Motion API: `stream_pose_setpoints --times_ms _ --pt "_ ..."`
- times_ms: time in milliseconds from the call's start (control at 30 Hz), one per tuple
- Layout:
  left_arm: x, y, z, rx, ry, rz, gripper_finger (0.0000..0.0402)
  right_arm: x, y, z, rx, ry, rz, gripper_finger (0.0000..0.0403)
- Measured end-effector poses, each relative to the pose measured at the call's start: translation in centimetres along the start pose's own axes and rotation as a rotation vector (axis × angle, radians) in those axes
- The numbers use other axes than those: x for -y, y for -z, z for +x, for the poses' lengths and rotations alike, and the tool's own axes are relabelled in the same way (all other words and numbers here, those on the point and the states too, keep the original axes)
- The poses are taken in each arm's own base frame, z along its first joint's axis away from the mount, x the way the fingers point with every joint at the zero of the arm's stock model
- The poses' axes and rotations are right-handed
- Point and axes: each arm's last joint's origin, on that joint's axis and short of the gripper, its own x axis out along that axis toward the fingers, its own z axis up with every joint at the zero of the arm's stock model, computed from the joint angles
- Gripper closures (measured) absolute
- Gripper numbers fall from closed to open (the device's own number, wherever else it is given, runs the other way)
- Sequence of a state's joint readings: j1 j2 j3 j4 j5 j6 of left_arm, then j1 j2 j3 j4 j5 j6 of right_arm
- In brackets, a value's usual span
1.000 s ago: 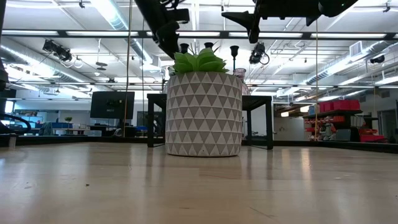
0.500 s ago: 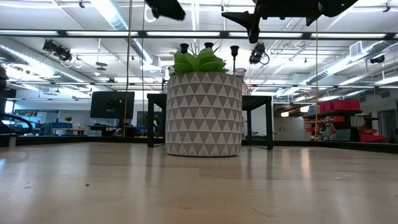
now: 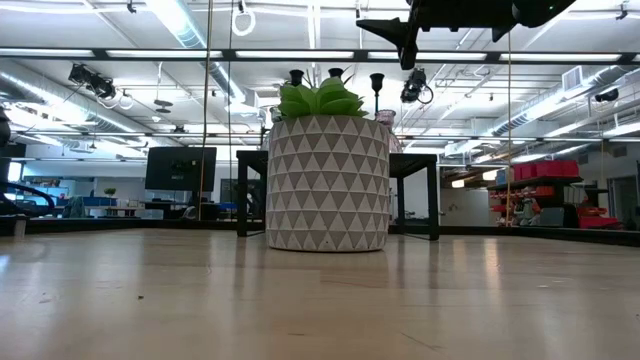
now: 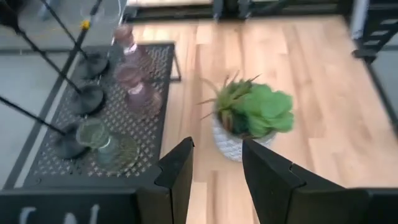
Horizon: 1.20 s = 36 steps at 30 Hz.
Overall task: Pick & Place candle stick holders
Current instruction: Return to Home Position
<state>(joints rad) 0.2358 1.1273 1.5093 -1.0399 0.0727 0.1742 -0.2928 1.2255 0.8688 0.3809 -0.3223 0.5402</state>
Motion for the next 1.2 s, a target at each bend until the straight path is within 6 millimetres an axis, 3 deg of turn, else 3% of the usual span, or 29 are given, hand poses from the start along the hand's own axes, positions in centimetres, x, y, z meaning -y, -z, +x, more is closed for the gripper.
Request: stream_pose_setpoints --times_ms 200,433,767,1000,1200 --pt "1.0 3.8 -1.7 0.034 -0.010 -0.047 0.0259 0.4 -0.2 -0.4 0.019 0.029 -0.001 0.0167" --pt "2.1 10.6 0.0 0.106 0.003 -0.127 0.0259 -0.4 0.8 -5.0 0.143 0.136 -0.014 0.0167" --pt "3.5 18.2 5.5 0.341 0.150 -0.109 0.0259 0.0 6.5 -12.2 0.193 0.103 -0.028 0.0167" --pt "3.9 21.7 9.2 0.384 0.149 -0.103 0.0259 1.8 10.9 -14.2 0.162 0.122 -0.019 0.0167" --pt "4.1 23.7 10.7 0.382 0.157 -0.147 0.0259 3.6 14.6 -15.3 0.120 0.148 -0.007 0.0167"
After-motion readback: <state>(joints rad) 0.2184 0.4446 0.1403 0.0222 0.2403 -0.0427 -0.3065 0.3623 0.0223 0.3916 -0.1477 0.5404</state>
